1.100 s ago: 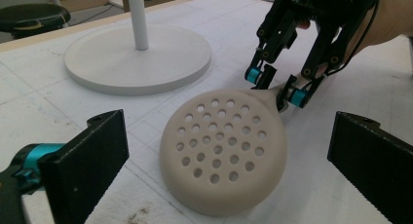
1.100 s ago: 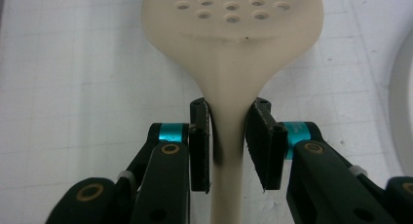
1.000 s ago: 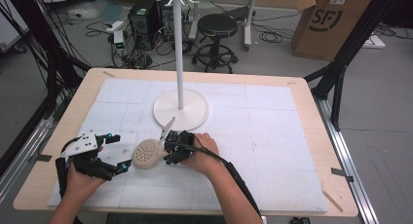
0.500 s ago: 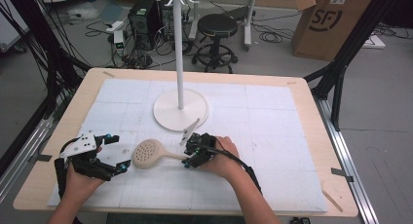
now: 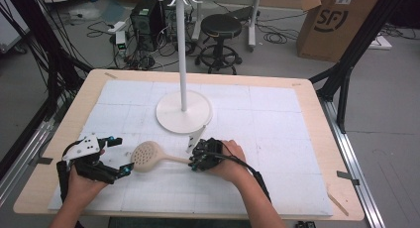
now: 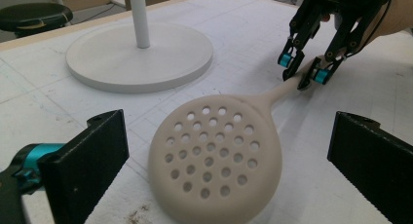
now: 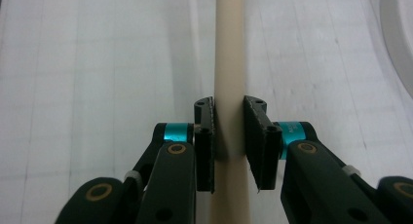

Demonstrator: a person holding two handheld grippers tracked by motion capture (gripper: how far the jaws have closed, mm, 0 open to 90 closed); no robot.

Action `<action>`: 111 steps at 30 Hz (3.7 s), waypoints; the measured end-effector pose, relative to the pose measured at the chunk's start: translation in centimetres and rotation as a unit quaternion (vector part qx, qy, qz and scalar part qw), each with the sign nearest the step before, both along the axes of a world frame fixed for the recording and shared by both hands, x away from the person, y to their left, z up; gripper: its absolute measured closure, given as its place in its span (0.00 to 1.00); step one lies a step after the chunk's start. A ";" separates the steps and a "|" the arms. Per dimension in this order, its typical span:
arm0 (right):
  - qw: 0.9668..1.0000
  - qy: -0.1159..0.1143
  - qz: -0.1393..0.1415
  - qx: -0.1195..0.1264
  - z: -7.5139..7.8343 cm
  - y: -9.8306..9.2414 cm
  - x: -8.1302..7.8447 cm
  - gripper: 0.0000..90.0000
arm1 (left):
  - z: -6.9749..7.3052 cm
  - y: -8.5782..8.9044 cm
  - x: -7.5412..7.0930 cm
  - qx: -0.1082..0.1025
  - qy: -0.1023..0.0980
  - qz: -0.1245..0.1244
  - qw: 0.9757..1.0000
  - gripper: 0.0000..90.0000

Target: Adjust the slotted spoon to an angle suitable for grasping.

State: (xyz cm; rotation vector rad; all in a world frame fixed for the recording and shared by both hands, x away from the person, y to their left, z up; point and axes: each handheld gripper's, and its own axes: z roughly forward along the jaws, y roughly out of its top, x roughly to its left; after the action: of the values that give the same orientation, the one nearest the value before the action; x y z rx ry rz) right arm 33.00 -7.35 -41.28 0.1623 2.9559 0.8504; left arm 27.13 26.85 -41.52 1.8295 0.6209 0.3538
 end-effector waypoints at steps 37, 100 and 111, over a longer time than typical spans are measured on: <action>0.993 -0.021 -0.080 0.083 4.0 -1.8 0.0 0.52 | -0.1 0.6 -0.2 -0.002 0.005 0.001 1.000 0.02; 0.925 -0.022 -0.260 0.275 1.9 -19.0 -3.1 0.22 | 0.7 -2.8 1.2 0.015 0.021 -0.056 0.998 0.02; 0.925 -0.021 -0.265 0.270 1.5 -19.6 -3.6 0.21 | 0.7 -3.3 1.4 0.020 0.017 -0.052 0.998 0.02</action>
State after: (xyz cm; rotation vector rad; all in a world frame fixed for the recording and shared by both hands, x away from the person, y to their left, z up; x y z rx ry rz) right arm 29.40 -26.93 -39.76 0.8999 2.3505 1.4924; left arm 28.55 23.58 -40.82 1.9021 0.5430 0.2670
